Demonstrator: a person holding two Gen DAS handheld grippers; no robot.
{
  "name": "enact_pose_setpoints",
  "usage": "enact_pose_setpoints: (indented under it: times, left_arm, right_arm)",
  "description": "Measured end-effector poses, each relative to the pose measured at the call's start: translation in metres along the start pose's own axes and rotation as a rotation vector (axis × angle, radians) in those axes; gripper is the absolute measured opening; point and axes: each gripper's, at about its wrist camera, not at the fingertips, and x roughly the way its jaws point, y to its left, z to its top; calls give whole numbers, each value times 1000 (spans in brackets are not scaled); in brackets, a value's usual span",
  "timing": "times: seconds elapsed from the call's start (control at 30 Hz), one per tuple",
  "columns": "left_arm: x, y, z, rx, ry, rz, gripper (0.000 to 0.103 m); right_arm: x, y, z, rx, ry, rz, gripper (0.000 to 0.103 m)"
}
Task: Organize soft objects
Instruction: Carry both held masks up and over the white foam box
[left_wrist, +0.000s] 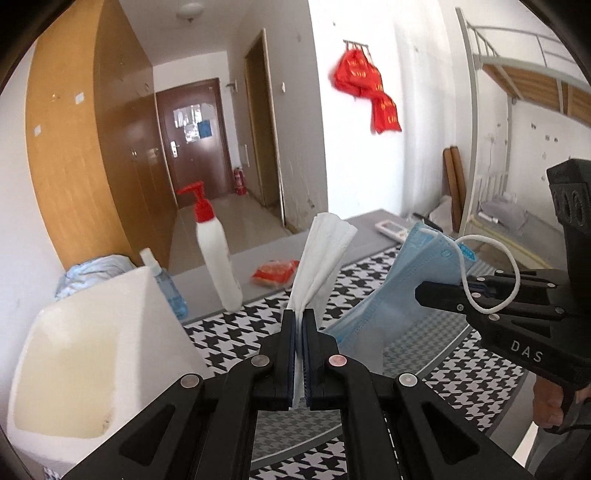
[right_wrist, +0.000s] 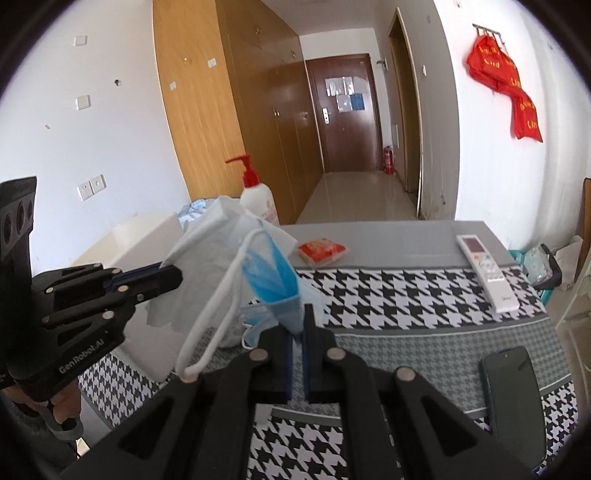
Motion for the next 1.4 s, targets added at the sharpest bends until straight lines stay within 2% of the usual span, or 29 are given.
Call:
enact_pose_setpoints:
  times: [0.37,0.8,1.13,1.4]
  left_arm:
    - [-40,26,-3,-42,-90,7,4]
    - [-69,55,-5,-98,-159,18,4]
    - [-87,69,-1,-127,-206,53,4]
    - [-100,85,-2,-151,-233,114,4]
  right_arm:
    - [-21,25,10,-3,-67,0,6]
    - [-36,48,18,-3,-119,1,6]
    - [-42,60,33,-10,-165,21,6]
    - [-35,75,41,-30,-171,57,6]
